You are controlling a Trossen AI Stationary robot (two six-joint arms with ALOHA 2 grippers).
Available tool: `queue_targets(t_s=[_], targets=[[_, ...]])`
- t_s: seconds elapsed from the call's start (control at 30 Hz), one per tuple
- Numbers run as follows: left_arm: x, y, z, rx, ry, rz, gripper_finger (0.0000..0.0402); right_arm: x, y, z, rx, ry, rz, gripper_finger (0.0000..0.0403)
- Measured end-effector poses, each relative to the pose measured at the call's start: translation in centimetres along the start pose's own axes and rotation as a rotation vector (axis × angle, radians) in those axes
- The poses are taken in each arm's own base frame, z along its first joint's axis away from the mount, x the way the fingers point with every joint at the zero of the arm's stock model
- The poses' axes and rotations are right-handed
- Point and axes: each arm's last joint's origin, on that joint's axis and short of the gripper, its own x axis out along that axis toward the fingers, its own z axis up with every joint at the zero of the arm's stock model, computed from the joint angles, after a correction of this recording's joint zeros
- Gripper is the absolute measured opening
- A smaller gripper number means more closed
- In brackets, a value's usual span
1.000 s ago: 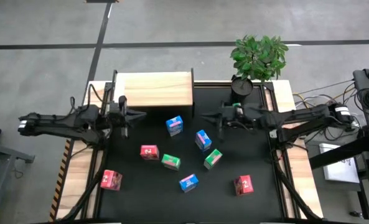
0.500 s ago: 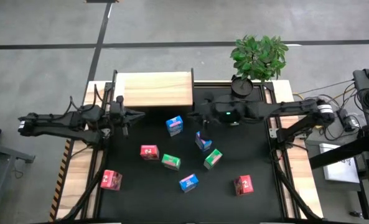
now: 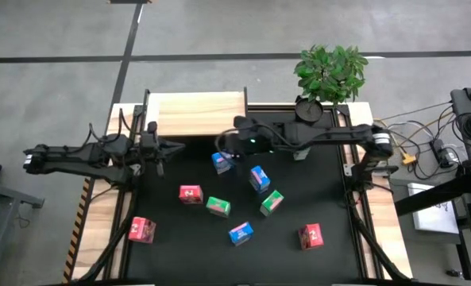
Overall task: Stack cereal on shelf
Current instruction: Put the top blue cereal box on the shelf
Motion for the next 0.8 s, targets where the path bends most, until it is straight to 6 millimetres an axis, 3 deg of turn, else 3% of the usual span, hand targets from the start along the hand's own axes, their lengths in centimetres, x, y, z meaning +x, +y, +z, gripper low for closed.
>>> queue_targets(t_s=[0.3,0.47,0.6,0.8], targets=[[-0.3,0.1,0.3,0.024,-0.038,-0.001,0.0000,3.8,-2.6,0.1,-0.028,0.143,0.088,0.0028],[-0.4,0.1,0.3,0.034,-0.044,0.000,0.0000,5.6,-3.0,-0.1,-0.077,0.222,0.107,0.0035],[-0.4,0.1,0.3,0.034,-0.045,0.000,0.0000,6.7,-2.9,-0.2,-0.089,0.272,0.126,0.0065],[-0.4,0.1,0.3,0.034,-0.044,-0.001,0.0000,8.2,-2.7,-1.0,-0.122,0.346,0.152,0.0145]])
